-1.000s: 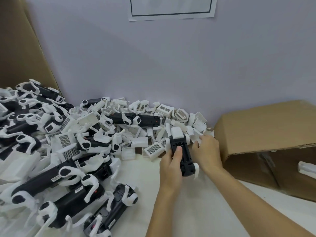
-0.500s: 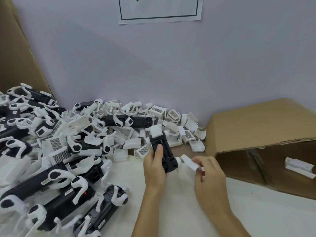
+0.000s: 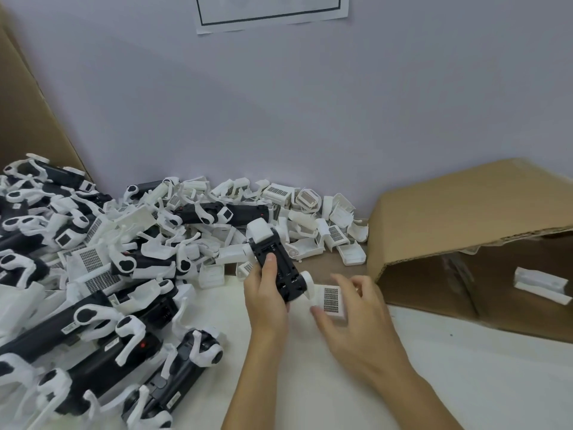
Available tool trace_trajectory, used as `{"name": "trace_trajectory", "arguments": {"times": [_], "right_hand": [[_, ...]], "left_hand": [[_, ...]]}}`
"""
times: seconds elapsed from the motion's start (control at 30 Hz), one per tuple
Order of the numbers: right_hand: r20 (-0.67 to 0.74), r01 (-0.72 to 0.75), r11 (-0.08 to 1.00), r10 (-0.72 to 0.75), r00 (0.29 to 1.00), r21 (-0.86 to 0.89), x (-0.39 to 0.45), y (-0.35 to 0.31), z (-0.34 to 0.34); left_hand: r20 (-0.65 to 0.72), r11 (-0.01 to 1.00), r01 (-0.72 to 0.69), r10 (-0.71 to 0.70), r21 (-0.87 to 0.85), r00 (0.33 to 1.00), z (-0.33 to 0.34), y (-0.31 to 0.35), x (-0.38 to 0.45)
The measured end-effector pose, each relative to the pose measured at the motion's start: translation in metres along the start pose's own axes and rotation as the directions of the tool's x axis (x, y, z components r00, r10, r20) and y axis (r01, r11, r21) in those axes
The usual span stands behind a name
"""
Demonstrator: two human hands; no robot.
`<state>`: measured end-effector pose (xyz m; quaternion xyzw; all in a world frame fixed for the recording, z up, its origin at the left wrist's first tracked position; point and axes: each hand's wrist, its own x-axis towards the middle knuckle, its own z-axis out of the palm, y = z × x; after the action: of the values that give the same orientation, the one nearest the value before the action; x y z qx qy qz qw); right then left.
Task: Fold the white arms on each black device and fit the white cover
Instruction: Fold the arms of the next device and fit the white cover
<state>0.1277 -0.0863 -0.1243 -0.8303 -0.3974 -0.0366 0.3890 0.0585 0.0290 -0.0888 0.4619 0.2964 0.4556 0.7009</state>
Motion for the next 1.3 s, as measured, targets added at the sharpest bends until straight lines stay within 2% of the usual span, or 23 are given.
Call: {"name": "trace_trajectory", "arguments": {"times": [0.13, 0.23, 0.33, 0.4, 0.47, 0.53, 0.6, 0.67, 0.83, 1.0, 1.13, 1.3], "right_hand": [[0.023, -0.096, 0.993, 0.097, 0.995, -0.062, 0.002, 0.000, 0.000], [0.028, -0.024, 0.994, 0.027, 0.999, -0.102, 0.001, 0.000, -0.002], [0.083, -0.027, 0.999, 0.030, 0.996, -0.036, 0.001, -0.001, -0.005], [0.113, -0.006, 0.998, 0.013, 0.994, -0.063, 0.002, 0.000, -0.005], [0.074, 0.021, 0.997, -0.015, 0.997, -0.073, 0.002, 0.000, -0.003], [-0.024, 0.046, 0.997, -0.047, 0.999, -0.069, 0.001, -0.001, 0.001], [-0.057, 0.026, 0.996, -0.030, 0.998, -0.081, 0.002, -0.003, 0.004], [-0.022, 0.012, 0.997, -0.014, 1.000, -0.081, 0.004, -0.001, 0.005], [0.092, 0.132, 0.991, -0.134, 0.987, 0.020, 0.002, -0.003, 0.000], [-0.044, 0.065, 0.997, -0.064, 0.997, 0.029, 0.002, -0.004, 0.003], [0.025, -0.038, 0.998, 0.040, 0.999, -0.053, 0.004, -0.002, 0.009], [-0.061, -0.077, 0.994, 0.081, 0.995, 0.073, 0.006, 0.002, 0.009]], "left_hand": [[0.049, 0.999, -0.020, 0.019, 0.027, 0.999, 0.002, -0.001, -0.002], [0.054, 0.998, -0.037, 0.035, 0.050, 0.998, 0.001, -0.002, -0.002], [0.030, 0.997, -0.038, 0.036, 0.065, 0.999, 0.000, -0.002, -0.001], [0.021, 0.998, -0.034, 0.033, 0.058, 0.999, -0.001, -0.003, 0.000], [0.017, 0.997, -0.034, 0.033, 0.064, 0.999, -0.001, -0.003, 0.001], [0.014, 0.997, -0.039, 0.038, 0.069, 0.999, -0.001, -0.004, 0.001], [0.018, 0.997, -0.045, 0.044, 0.067, 0.999, -0.001, -0.005, 0.002], [0.026, 0.996, -0.052, 0.050, 0.074, 0.998, -0.001, -0.005, 0.001], [0.066, 0.993, -0.068, 0.062, 0.092, 0.996, 0.000, -0.004, -0.001], [0.062, 0.990, -0.083, 0.077, 0.112, 0.995, 0.000, -0.006, 0.000], [0.127, 0.990, -0.088, 0.073, 0.111, 0.989, -0.001, -0.008, 0.002], [0.211, 0.978, -0.109, 0.071, 0.179, 0.975, -0.001, -0.013, 0.003]]}}
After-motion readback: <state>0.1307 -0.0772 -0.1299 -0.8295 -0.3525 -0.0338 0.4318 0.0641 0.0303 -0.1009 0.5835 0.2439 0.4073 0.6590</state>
